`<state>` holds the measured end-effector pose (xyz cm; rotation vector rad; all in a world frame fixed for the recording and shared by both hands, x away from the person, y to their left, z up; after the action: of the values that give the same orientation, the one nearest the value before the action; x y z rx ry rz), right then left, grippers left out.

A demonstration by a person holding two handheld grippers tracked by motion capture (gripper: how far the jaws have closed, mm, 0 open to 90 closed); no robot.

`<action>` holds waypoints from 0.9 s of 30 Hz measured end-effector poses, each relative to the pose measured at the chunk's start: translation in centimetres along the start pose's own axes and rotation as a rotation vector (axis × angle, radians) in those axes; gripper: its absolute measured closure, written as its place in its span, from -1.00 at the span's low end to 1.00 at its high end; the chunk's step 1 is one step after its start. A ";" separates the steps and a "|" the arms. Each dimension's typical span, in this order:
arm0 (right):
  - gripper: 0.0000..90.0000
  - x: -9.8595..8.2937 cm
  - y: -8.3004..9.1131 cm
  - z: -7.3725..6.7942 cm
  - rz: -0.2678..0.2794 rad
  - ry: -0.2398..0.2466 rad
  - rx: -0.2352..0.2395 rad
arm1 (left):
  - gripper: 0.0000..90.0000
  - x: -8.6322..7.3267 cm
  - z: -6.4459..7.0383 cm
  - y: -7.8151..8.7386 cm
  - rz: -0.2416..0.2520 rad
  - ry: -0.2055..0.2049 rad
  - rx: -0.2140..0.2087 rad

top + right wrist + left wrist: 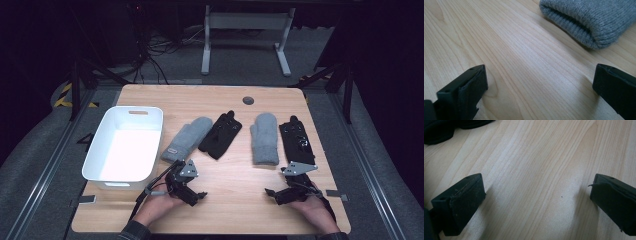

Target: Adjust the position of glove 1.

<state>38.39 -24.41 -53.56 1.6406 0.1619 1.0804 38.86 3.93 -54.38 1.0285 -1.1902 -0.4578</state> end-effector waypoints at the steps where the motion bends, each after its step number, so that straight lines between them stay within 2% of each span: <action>1: -1.00 0.0 0.0 0.0 0.000 0.000 0.000 | -1.00 0.0 0.0 0.0 0.000 0.000 0.000; 3: -0.99 0.0 0.0 0.0 0.000 0.000 -0.001 | -1.00 0.0 0.0 0.0 0.001 0.000 0.000; 5: -0.80 0.1 0.2 -0.1 -0.010 0.010 0.009 | -1.00 0.0 0.0 0.0 0.001 0.000 0.000; 6: -0.80 0.1 0.2 -0.1 -0.010 0.010 0.009 | -1.00 0.0 0.0 0.0 0.001 0.001 0.000; 7: -0.64 0.2 0.5 -0.3 -0.013 0.016 0.027 | -1.00 -0.1 0.1 0.0 -0.005 0.007 -0.002; 8: -0.59 0.3 0.7 -0.4 -0.008 0.018 0.041 | -1.00 0.0 0.0 0.0 0.000 0.001 0.000; 12: -0.32 0.9 1.4 -0.4 0.005 0.012 0.049 | -1.00 0.0 0.0 0.0 0.001 0.001 0.000; 13: -0.22 1.0 1.6 -0.3 0.007 0.010 0.053 | -0.99 0.0 0.0 0.0 0.001 0.001 0.001; 14: 0.00 1.3 1.9 -0.2 0.007 0.009 0.059 | -1.00 -0.1 0.1 0.0 -0.004 0.009 -0.002; 17: 0.36 2.2 2.2 0.0 0.019 0.012 0.074 | -1.00 0.0 0.0 0.0 -0.002 0.004 0.000; 18: 0.36 2.2 2.2 0.0 0.019 0.012 0.074 | -0.99 0.0 0.0 0.0 -0.002 0.004 0.000; 20: 0.58 2.6 2.3 0.2 0.026 0.008 0.086 | -1.00 0.0 0.0 0.0 0.001 0.002 0.000; 22: 0.89 3.3 2.5 0.5 0.032 0.010 0.088 | -1.00 0.0 -0.1 0.0 0.000 0.001 0.001; 27: 1.00 4.9 2.8 1.6 0.052 0.006 0.078 | -1.00 0.0 -0.1 0.0 0.001 0.001 0.002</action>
<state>41.18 -23.69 -48.46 1.7196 0.1683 1.1307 38.94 3.92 -54.38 1.0297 -1.1899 -0.4554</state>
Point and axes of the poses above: each handheld gripper's, and its own axes: y roughly backward along the jaws, x roughly out of its top, z roughly to its right, the point moved 9 cm from there along -y, roughly forward along the jaws, and after that the axes turned 11 degrees about -z, right-handed, at the moved point
